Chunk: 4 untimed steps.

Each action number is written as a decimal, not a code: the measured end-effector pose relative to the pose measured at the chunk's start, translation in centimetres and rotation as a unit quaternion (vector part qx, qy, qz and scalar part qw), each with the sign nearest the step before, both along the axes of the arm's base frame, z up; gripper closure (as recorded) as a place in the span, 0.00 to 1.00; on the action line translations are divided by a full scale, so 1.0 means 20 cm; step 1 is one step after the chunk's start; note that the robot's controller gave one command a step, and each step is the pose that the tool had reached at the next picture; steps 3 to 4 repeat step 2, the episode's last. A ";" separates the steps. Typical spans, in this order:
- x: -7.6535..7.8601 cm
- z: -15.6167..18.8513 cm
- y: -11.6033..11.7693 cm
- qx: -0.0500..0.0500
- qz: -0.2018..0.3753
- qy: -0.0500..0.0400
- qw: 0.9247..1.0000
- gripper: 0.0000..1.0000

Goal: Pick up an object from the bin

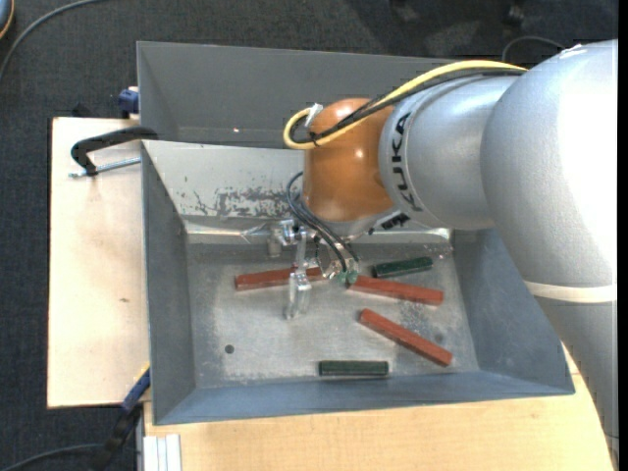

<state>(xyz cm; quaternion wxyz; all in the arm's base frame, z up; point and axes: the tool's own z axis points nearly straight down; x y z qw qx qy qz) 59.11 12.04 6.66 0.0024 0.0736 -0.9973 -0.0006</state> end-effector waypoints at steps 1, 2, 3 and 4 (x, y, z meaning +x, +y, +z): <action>0.01 0.02 0.00 0.001 0.000 -0.003 1.000 1.00; -0.07 0.92 0.09 0.002 0.011 -0.010 1.000 1.00; -0.07 0.92 0.09 0.002 0.011 -0.010 1.000 1.00; -0.07 0.92 0.09 0.002 0.011 -0.010 1.000 1.00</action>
Offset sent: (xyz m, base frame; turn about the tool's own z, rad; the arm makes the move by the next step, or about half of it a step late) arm 0.0000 0.0000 0.0000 0.0000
